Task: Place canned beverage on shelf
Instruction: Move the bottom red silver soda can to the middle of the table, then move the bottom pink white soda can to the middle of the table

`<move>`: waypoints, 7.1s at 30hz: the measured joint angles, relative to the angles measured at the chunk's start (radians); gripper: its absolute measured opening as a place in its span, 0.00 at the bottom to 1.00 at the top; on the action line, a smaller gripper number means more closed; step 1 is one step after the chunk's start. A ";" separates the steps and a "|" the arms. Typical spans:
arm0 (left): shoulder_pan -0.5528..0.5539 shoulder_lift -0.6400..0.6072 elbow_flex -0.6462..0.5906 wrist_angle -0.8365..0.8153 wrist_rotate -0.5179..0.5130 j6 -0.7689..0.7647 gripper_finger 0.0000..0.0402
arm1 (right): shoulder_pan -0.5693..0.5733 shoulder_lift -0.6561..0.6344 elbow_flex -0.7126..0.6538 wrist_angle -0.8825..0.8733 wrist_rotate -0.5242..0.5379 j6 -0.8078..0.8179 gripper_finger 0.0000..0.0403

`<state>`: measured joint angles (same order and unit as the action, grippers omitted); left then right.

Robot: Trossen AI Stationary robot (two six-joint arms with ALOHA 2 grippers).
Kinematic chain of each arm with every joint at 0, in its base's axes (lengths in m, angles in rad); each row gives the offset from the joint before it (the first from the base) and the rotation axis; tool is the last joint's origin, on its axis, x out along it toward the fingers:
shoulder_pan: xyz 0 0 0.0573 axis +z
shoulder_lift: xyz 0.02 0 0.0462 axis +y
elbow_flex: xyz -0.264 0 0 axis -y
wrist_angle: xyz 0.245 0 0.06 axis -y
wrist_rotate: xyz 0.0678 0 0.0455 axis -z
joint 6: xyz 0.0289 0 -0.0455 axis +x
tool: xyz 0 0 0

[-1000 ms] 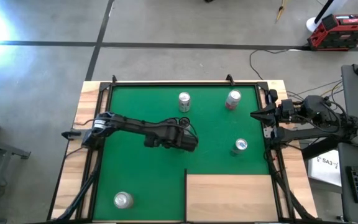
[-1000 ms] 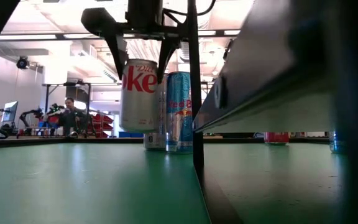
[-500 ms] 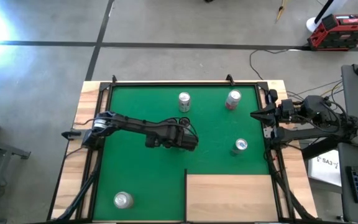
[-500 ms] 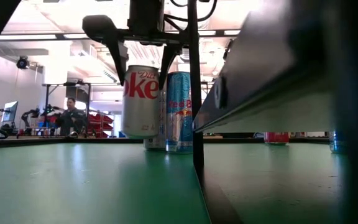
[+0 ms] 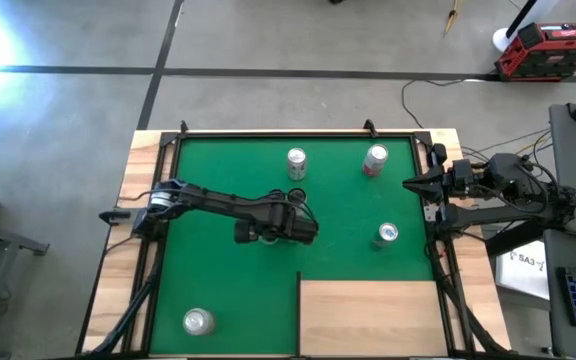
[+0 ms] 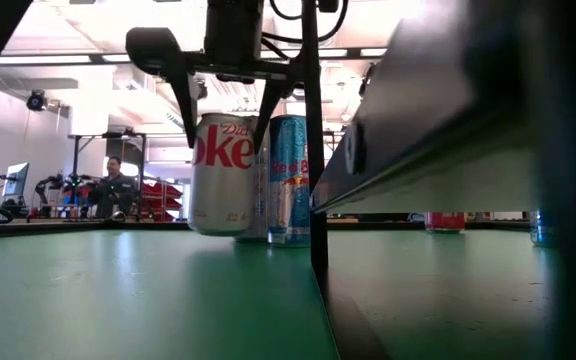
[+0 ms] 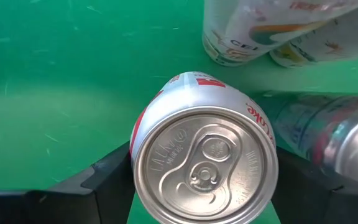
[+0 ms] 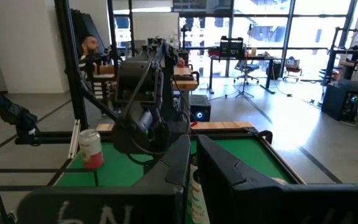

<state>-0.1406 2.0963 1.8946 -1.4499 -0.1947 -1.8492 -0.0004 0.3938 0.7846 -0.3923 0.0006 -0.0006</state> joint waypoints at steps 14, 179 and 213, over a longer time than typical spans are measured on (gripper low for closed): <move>0.000 -0.001 -0.004 0.015 -0.005 -0.085 0.77 | 0.000 0.000 0.000 0.000 0.000 0.000 0.06; -0.390 -0.212 -0.286 0.033 0.042 -0.545 0.68 | 0.000 0.000 0.000 0.000 0.000 0.000 0.06; 0.148 -0.431 -0.513 0.199 -0.088 0.203 0.71 | 0.000 0.000 0.000 0.000 0.000 0.000 0.06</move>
<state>0.0079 1.6657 1.3821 -1.2511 -0.2829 -1.6462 -0.0002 0.3939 0.7845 -0.3923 0.0006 -0.0006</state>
